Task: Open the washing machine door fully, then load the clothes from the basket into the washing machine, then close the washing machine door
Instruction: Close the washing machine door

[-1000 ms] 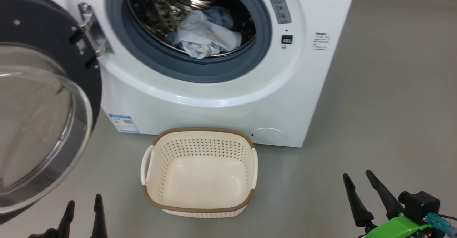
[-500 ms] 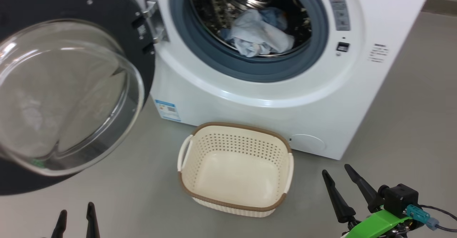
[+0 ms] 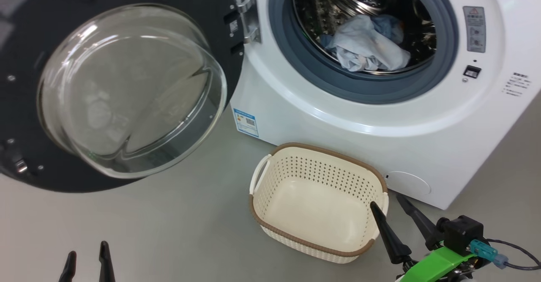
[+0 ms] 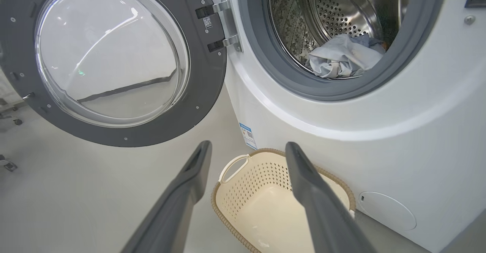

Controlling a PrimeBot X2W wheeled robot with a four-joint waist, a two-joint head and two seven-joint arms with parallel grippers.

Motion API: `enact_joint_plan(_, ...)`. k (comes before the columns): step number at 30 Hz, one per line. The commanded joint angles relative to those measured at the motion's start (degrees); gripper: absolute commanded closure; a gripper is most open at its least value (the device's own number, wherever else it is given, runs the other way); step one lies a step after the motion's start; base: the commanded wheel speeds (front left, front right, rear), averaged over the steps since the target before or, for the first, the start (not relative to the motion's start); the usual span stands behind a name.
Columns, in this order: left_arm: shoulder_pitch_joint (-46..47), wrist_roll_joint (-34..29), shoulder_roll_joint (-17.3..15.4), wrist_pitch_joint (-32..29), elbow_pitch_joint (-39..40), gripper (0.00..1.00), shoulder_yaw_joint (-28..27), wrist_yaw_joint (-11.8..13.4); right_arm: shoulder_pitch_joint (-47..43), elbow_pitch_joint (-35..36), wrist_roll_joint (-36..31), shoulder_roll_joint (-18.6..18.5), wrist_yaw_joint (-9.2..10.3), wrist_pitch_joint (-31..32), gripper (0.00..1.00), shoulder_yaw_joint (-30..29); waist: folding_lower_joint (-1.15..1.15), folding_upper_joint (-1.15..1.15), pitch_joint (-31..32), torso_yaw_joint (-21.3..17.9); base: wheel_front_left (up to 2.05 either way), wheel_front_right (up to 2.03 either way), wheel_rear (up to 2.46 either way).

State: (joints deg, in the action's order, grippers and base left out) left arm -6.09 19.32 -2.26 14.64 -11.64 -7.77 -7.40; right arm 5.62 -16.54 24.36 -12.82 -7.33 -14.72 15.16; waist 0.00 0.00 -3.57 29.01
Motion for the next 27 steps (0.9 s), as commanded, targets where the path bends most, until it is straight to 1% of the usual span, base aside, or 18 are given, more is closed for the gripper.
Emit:
enact_joint_plan(1, 0.2, 0.5, -0.6, 0.4, 1.7, 0.00, -2.2, -0.1, 1.7, 1.1, 0.4, -0.4, -0.16, -0.3, 0.00, 1.5, 0.00, 0.00, 0.1, 0.6, 0.00, 0.00, 0.00)
enact_joint_plan(27, -0.1, 2.9, -0.6, 0.4, 3.1, 0.00, -3.4, 0.0, 3.1, 0.4, 1.1, -0.6, -0.16, -0.3, 0.00, 3.3, 0.00, 0.00, -0.4, 0.9, 0.00, 0.00, 0.00)
